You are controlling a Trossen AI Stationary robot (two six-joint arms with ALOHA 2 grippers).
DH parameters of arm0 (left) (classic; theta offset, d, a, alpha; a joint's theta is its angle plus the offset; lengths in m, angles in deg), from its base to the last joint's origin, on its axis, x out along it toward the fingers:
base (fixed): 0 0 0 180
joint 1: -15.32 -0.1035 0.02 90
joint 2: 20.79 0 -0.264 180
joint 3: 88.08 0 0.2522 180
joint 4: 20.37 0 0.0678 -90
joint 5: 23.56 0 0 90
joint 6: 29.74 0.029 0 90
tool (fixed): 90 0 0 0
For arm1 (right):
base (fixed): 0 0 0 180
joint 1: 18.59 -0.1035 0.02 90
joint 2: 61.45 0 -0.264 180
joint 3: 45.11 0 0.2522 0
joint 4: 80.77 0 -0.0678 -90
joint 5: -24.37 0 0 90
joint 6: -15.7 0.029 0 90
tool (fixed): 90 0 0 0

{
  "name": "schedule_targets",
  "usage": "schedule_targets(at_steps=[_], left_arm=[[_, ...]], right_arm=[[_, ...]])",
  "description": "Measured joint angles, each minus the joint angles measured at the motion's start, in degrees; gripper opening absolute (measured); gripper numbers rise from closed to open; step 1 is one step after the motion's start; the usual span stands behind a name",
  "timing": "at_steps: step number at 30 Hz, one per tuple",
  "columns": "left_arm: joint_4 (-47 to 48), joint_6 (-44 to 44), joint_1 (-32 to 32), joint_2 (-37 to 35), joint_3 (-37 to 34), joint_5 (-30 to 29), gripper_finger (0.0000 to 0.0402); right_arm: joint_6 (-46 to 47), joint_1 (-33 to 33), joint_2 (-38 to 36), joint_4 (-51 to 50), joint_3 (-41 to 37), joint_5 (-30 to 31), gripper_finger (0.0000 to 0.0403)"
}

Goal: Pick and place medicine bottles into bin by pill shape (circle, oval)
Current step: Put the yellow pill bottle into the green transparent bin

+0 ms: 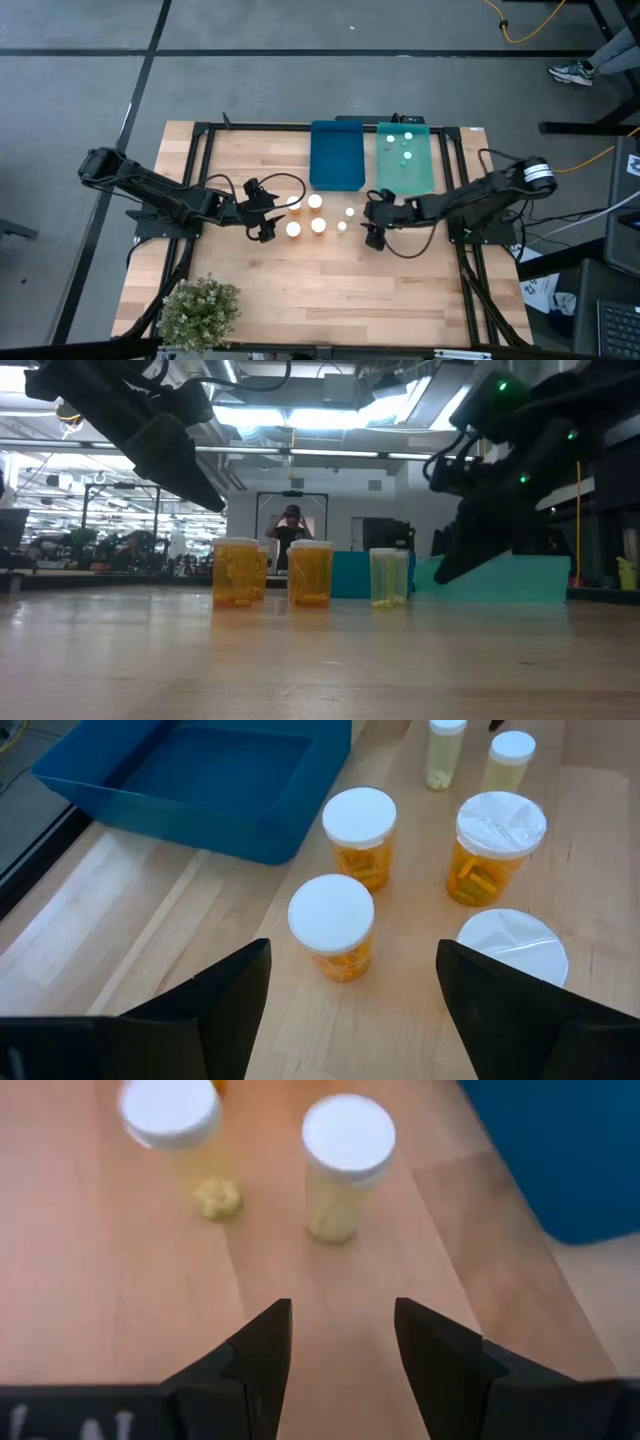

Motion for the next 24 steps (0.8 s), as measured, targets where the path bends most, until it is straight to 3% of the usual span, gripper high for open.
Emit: schedule_targets(at_steps=[6, 12, 24], left_arm=[[0.0, 0.02, 0.02, -0.01, 0.0, 0.0, 0.0277], [0.0, 0.02, 0.02, 0.0, 0.0, 0.0, 0.0277], [-0.02, 0.02, 0.0, 0.0, 0.0, -0.02, 0.0277]], right_arm=[[-1.16, 1.59, 1.78, 2.44, 0.0, -0.04, 0.0182], [-3.7, 3.72, 1.8, 4.41, 0.0, -5.03, 0.0182], [-5.48, 4.87, 1.86, 4.89, 0.0, -5.13, 0.0182]])
